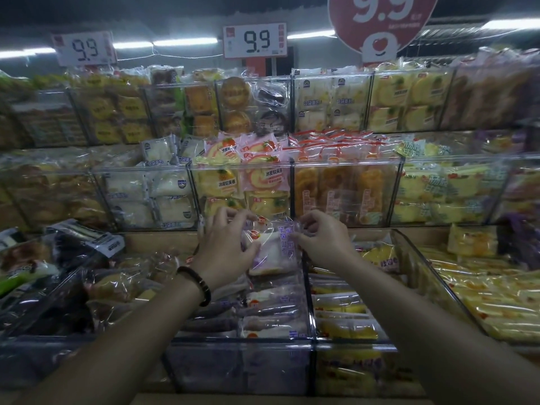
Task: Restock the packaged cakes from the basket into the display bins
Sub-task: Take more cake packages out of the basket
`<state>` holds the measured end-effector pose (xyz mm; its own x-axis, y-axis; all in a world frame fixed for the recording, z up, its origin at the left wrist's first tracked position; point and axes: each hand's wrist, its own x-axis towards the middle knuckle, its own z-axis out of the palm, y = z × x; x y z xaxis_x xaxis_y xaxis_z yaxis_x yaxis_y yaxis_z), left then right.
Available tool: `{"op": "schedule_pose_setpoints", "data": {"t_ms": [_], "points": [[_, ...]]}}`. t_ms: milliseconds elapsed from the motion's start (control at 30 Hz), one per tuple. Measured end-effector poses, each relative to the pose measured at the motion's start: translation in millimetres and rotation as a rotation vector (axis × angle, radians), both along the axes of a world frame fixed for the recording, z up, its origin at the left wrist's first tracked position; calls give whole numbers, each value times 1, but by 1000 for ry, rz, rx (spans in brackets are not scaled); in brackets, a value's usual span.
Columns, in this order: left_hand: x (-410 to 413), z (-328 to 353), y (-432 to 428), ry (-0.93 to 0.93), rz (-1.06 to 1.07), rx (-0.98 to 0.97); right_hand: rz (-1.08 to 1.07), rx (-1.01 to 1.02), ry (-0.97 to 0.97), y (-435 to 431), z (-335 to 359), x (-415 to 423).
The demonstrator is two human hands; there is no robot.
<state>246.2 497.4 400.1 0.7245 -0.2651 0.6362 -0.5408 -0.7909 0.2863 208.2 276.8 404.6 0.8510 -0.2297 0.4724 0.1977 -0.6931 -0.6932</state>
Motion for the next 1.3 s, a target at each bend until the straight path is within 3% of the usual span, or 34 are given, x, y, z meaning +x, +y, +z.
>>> {"op": "schedule_pose_setpoints", "data": {"t_ms": [300,467,600,733,1100,1300], "points": [[-40,2,-34,-212,-13,76,53,66,75,-13,12,-46],[-89,7,-84,89,-408,-157,123,84,117,-23,12,-85],[-122,9,-124,411,-482,-318,83,103,85,-51,15,-130],[-151,-1,-166,587,-597,-383,47,168,72,-100,11,-177],[-246,-89,-358,857,-1004,-55,-227,265,178,-270,-89,-332],[-275,-166,-444,942,-1082,235,-410,419,332,-337,-175,-395]]}}
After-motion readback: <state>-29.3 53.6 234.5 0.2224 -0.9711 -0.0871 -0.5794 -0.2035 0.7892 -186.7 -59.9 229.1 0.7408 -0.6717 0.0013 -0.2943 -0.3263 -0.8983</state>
